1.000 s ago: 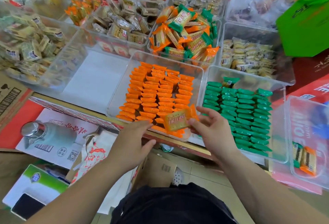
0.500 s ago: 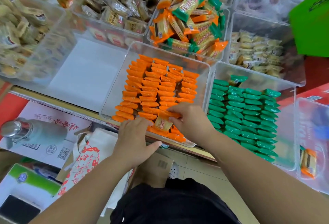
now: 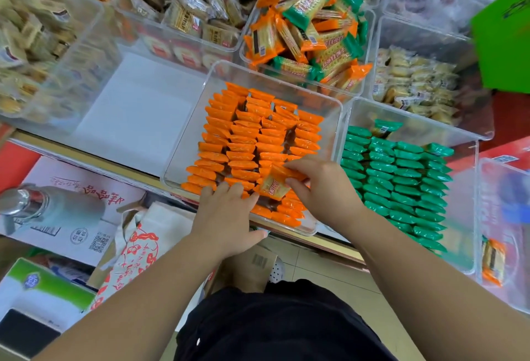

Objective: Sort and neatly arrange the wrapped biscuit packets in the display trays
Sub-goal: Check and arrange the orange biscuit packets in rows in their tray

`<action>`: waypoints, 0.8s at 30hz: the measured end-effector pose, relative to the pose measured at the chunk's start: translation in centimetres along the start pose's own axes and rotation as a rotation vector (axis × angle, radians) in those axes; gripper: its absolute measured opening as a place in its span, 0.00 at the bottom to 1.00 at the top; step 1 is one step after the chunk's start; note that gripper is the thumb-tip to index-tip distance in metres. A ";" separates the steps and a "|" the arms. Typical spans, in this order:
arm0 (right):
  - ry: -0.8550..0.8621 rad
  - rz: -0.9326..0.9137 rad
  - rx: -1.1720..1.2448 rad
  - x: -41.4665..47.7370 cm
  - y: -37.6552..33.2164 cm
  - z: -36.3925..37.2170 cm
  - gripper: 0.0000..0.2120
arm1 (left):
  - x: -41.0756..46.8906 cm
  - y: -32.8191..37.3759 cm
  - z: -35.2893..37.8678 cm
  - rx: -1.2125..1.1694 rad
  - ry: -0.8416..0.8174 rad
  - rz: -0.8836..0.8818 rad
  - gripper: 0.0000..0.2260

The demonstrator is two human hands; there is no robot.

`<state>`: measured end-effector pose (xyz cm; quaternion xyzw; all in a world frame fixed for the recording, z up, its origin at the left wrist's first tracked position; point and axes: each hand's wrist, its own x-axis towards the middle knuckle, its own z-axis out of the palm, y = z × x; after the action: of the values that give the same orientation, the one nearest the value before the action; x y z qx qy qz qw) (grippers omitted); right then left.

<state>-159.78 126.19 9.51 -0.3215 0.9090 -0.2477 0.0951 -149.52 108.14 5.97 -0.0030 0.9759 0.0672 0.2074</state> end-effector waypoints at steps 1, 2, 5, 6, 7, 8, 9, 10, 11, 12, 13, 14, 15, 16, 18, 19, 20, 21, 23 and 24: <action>0.004 0.002 0.018 -0.3 0.1 -0.2 0.13 | 0.3 0.1 -0.2 0.017 -0.014 0.001 0.38; 0.002 0.000 0.039 -0.7 0.3 -0.5 0.13 | 0.5 0.0 -0.3 0.034 -0.027 0.001 0.38; -0.034 -0.030 0.093 -1.6 0.6 -1.0 0.13 | 0.8 -0.5 -0.4 0.072 -0.045 -0.023 0.38; -0.042 -0.035 0.109 -1.8 0.7 -0.9 0.13 | 0.9 -0.7 -0.4 0.073 -0.047 -0.028 0.39; -0.047 -0.038 0.114 -1.9 0.7 -0.6 0.13 | 0.8 -0.9 -0.4 0.071 -0.048 -0.028 0.38; -0.048 -0.044 0.108 -2.0 0.6 -0.3 0.13 | 0.8 -1.1 -0.4 0.067 -0.050 -0.028 0.38; -0.052 -0.051 0.092 -2.0 0.4 0.1 0.12 | 0.8 -1.3 -0.5 0.059 -0.052 -0.031 0.37; -0.061 -0.060 0.075 -1.9 0.2 0.5 0.12 | 0.9 -1.6 -0.6 0.042 -0.057 -0.037 0.37; -0.072 -0.070 0.061 -1.8 -0.1 0.9 0.12 | 1.0 -1.9 -0.8 0.005 -0.058 -0.046 0.36; -0.082 -0.086 0.046 -1.7 -0.4 1.3 0.11 | 1.2 -2.2 -0.9 -0.048 -0.060 -0.056 0.35; -0.093 -0.105 0.027 -1.5 -0.7 1.7 0.10 | 1.3 -2.5 -1.1 -0.109 -0.057 -0.065 0.35; -0.115 -0.110 0.003 -1.3 -0.8 2.2 0.10 | 1.3 -2.6 -1.3 -0.167 -0.048 -0.068 0.35; -0.150 -0.086 -0.022 -1.0 -0.9 2.9 0.10 | 1.3 -2.7 -1.4 -0.221 -0.028 -0.066 0.36; -0.190 -0.041 -0.056 -0.7 -0.8 3.6 0.10 | 1.2 -2.7 -1.3 -0.269 0.000 -0.055 0.36; -0.261 0.011 -0.182 -0.1 -0.6 4.9 0.10 | 0.7 -2.3 -1.2 -0.324 0.086 0.013 0.33; -0.284 0.007 -0.234 0.2 -0.4 5.3 0.11 | 0.5 -2.1 -1.0 -0.312 0.115 0.058 0.31; -0.299 0.000 -0.265 0.4 -0.3 5.6 0.11 | 0.3 -1.9 -0.7 -0.280 0.126 0.094 0.30; -0.311 -0.007 -0.280 0.7 -0.2 5.6 0.11 | 0.1 -1.7 -0.4 -0.237 0.114 0.120 0.29; -0.329 -0.024 -0.261 1.2 0.2 5.2 0.11 | -0.3 -1.2 0.2 -0.150 0.069 0.146 0.29; -0.320 -0.016 -0.234 1.3 0.4 4.9 0.11 | -0.5 -1.0 0.6 -0.123 0.065 0.147 0.30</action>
<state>-159.43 123.73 5.04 -0.3730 0.9022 -0.0868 0.1983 -148.80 107.24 5.48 0.0535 0.9738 0.1420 0.1694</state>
